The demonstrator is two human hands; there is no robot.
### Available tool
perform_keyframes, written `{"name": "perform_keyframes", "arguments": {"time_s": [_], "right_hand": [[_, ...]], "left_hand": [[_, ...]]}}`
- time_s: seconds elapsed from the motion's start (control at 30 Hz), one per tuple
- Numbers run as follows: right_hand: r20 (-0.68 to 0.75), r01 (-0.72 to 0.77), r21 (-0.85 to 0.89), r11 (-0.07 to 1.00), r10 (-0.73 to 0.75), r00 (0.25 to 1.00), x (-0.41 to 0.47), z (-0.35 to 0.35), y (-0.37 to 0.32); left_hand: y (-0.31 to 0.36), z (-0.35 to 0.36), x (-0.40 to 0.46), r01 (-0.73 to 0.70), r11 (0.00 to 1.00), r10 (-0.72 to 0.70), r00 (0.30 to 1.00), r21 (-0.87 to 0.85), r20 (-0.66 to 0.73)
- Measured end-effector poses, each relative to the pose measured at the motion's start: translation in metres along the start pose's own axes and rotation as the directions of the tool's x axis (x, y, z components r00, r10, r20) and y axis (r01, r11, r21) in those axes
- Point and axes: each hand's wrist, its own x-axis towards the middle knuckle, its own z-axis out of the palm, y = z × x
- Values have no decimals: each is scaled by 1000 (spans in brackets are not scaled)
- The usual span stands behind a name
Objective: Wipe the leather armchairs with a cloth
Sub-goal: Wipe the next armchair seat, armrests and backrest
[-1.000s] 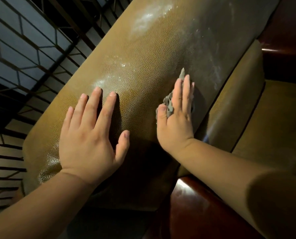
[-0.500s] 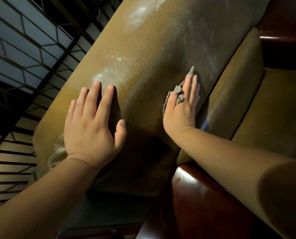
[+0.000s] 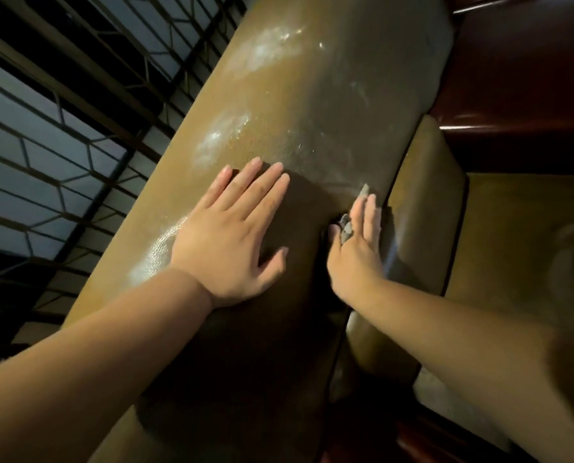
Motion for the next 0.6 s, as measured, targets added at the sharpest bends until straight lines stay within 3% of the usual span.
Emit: {"name": "perform_keyframes", "arguments": {"time_s": [0.07, 0.13, 0.2, 0.23, 0.3, 0.37, 0.4, 0.43, 0.5, 0.53, 0.6], "right_hand": [[-35, 274, 88, 958, -272, 962, -11, 9, -26], [-69, 529, 117, 840, -525, 849, -22, 16, -48], [-70, 660, 49, 750, -656, 751, -8, 13, -40], [-70, 672, 5, 740, -670, 739, 3, 10, -27], [-110, 495, 2, 869, -492, 864, 26, 2, 5], [-93, 100, 118, 988, -89, 992, 41, -7, 26], [-67, -46, 164, 985, 57, 996, 44, -9, 26], [-62, -80, 179, 981, 93, 994, 43, -9, 18], [-106, 136, 189, 972, -117, 987, 36, -8, -16], [-130, 332, 185, 925, -312, 941, 30, -7, -35], [-152, 644, 137, 753, -626, 765, 20, -5, -63]], "left_hand": [[0, 8, 0, 16, 998, -21, 995, -52, -100], [-2, 13, -1, 8, 993, -28, 984, -116, -174], [-4, 14, -2, 8, 992, -32, 981, -127, -192], [-4, 14, -2, 10, 993, -32, 982, -119, -185], [-2, 13, -2, 16, 995, -31, 986, -95, -164], [0, 13, -1, 28, 997, -39, 987, -72, -153], [0, 13, -1, 33, 997, -43, 987, -67, -155], [1, 13, -1, 35, 997, -45, 986, -66, -160], [1, 13, 0, 33, 997, -45, 984, -68, -170], [1, 13, 0, 31, 997, -43, 984, -74, -173], [0, 13, 0, 29, 995, -45, 984, -92, -174]]}}
